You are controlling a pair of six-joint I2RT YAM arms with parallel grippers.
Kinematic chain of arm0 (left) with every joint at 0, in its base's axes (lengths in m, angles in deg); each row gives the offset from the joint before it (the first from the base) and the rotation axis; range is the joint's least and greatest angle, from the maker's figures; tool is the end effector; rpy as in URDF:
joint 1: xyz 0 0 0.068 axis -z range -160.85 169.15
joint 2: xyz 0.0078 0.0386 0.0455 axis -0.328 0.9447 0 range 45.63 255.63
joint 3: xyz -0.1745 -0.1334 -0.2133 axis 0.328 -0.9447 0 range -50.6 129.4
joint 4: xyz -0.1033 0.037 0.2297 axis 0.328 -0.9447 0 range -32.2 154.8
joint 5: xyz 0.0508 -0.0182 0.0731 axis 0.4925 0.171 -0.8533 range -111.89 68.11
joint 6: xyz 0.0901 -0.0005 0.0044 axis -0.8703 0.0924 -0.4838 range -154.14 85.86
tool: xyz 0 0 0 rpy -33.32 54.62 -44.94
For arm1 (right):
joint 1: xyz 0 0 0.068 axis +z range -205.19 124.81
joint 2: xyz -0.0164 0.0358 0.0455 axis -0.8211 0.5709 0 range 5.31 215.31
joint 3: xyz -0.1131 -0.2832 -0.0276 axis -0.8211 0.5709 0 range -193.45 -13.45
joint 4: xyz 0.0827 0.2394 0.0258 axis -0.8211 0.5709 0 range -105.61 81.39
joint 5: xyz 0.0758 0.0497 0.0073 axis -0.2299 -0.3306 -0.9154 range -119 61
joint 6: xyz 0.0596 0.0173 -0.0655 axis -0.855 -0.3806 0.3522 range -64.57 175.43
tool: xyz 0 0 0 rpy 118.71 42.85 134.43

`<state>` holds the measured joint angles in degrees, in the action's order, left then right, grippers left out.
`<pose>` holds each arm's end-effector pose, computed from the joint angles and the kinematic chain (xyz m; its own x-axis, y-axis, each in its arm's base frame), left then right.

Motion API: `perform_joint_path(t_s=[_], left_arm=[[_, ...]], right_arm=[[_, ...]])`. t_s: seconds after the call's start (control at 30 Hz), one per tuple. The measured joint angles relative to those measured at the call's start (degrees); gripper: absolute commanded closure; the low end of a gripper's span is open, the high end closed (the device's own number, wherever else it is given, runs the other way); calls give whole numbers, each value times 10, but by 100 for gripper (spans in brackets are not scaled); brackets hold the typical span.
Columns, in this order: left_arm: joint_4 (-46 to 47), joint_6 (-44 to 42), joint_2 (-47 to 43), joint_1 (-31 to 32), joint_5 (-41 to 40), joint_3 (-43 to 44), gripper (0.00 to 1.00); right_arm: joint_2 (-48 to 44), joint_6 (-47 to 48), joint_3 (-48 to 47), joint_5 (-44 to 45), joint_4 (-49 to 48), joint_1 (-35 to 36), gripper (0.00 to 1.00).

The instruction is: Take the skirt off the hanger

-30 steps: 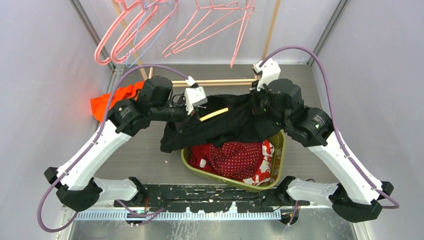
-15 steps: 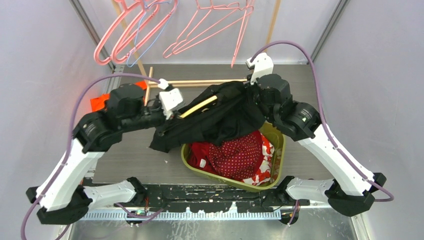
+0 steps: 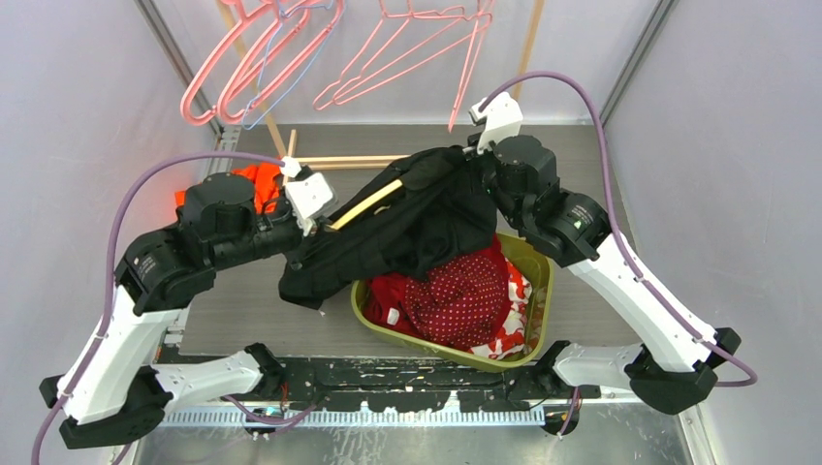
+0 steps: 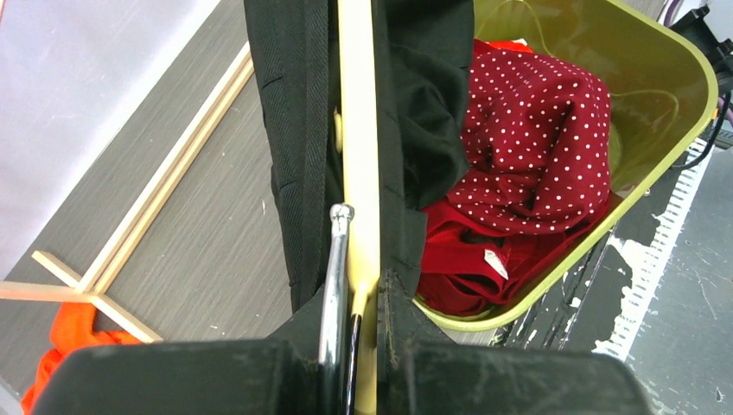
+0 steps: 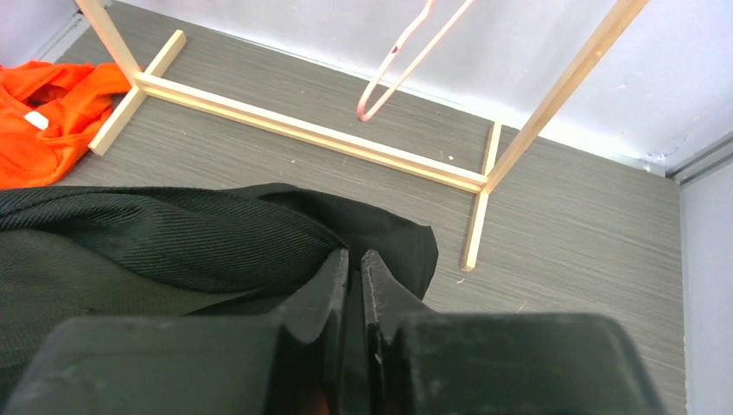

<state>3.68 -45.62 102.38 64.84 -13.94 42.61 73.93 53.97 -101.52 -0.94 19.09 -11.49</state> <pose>0.0980 -0.1162 0.4882 -0.1271 0.4125 -0.9021 0.8386 0.5304 0.1243 0.2109 0.1491 0.4889 -0.1973 -0.1574 -0.9676 -0.2768 0.9558 -0.0990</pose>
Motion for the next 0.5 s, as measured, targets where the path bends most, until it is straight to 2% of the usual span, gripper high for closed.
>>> perform_joint_path(t_s=[0.17, 0.27, 0.4, 0.5], left_arm=[[-4, 0, -3, 0, -5, 0, 100], [-5, -7, 1, 0, -5, -1, 100], [-5, -25, 21, 0, -2, 2, 100], [-31, -40, 53, 0, 0, 28, 100]], right_arm=[[-1, 15, 0, -3, 2, -16, 42], [-3, 35, 0, 7, 7, -23, 30], [-19, 68, 16, 17, 5, -33, 26], [-32, 89, 26, 38, 10, -43, 27]])
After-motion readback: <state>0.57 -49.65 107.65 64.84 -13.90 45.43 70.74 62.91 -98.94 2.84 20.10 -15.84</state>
